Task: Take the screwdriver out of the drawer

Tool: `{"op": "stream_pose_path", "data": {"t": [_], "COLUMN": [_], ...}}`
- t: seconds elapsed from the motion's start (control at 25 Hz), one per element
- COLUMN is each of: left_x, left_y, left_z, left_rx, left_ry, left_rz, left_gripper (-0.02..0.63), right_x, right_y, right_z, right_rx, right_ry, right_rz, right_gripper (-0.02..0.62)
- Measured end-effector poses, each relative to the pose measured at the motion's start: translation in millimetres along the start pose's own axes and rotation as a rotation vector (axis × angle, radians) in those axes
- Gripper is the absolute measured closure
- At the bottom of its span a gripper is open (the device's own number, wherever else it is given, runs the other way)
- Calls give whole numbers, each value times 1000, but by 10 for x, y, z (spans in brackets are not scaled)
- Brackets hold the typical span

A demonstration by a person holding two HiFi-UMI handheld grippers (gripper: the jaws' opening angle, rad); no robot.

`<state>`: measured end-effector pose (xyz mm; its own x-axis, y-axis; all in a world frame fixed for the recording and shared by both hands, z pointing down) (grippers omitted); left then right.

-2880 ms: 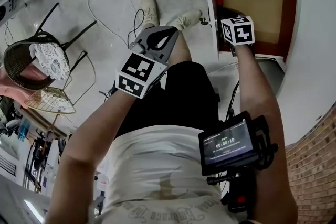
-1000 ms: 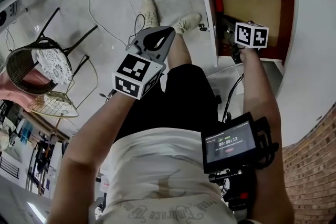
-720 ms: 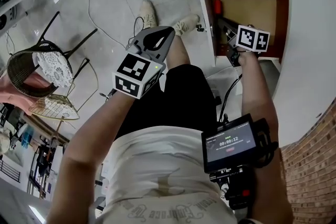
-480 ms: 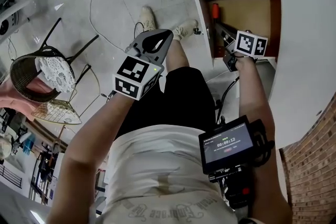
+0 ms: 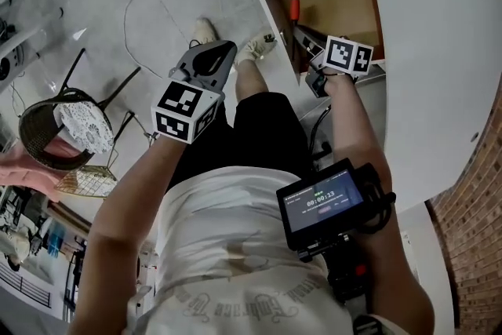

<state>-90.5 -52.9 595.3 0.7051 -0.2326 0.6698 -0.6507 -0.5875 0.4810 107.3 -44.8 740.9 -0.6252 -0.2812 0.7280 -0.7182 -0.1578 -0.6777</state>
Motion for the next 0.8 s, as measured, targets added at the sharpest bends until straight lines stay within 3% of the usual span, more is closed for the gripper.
{"op": "stream_pose_path", "data": {"t": [0.32,0.8], "left_x": [2,-58], "left_y": [-311,-550], "left_z": [257,700], "left_rx": [65,135], "left_ry": [19,34], "left_rz": [-22,-25], "left_gripper": [588,588], "right_x": [-414,-763], "right_y": [-1,203], "right_z": [85,121], "right_rx": [115,194], "right_ry": [-98,-181], "right_rz": [69,147], "right_gripper": [540,540]}}
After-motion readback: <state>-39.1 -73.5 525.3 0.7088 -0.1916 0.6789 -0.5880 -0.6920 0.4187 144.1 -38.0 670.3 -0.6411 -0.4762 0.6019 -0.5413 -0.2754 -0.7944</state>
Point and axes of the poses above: the fingertips, and each gripper's own axes: x forward along the fingers, y to its left, z out of its top, the point moved 4 cm from there along -x, backward along the fingers, and after that the axes turned 4 degrees about -z, right-handed, at the moved point
